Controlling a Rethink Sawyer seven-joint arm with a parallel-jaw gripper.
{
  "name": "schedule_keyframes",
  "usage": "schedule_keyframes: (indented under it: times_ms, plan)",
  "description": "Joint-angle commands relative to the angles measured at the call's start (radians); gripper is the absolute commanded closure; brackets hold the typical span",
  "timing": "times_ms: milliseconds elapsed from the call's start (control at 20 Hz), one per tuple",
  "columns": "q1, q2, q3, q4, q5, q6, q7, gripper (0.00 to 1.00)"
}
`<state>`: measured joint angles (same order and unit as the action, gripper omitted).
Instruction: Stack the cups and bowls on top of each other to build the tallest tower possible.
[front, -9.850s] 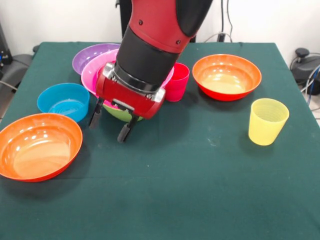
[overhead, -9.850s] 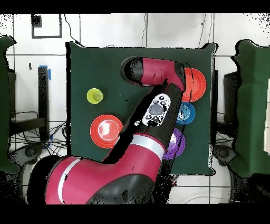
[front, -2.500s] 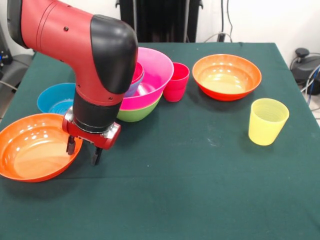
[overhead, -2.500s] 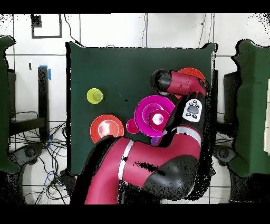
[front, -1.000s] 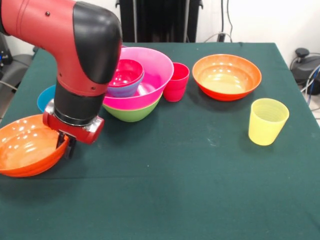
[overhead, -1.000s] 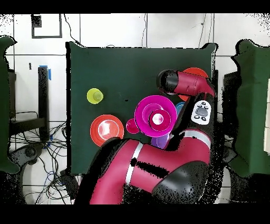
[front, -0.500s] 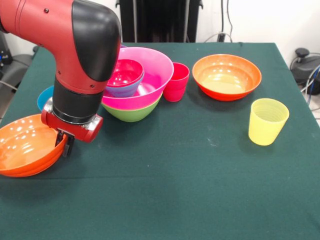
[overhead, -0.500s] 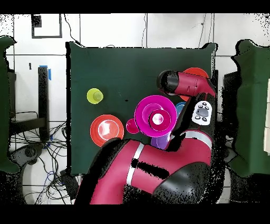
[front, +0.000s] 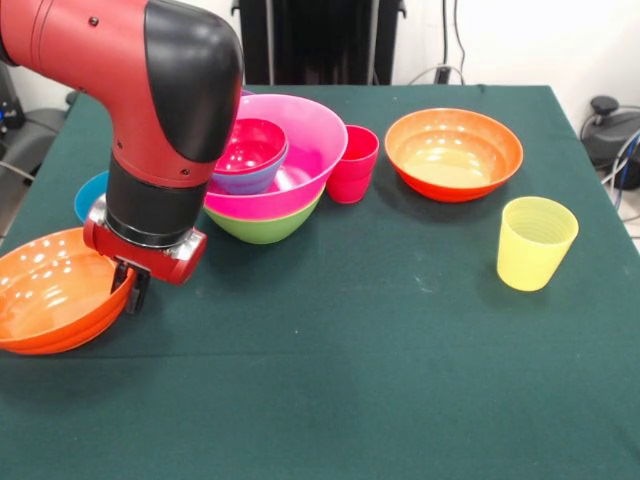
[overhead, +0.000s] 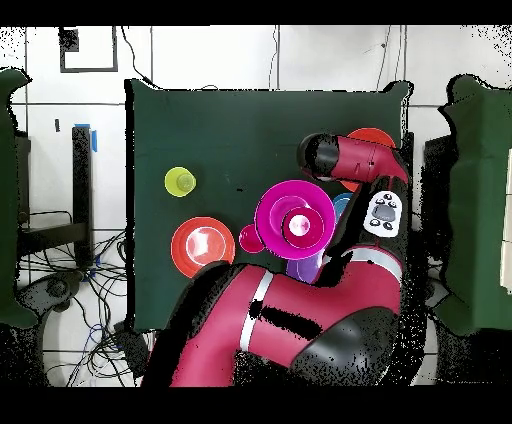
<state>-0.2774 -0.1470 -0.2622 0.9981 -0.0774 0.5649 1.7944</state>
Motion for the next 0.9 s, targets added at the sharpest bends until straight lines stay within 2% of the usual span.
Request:
schedule_keyframes:
  times_ms: [50, 900]
  plan:
    - [-0.002, -0.003, 0.135, 0.065, -0.062, 0.046, -0.100, 1.00]
    - [0.000, -0.051, 0.136, 0.070, -0.054, 0.137, -0.117, 1.00]
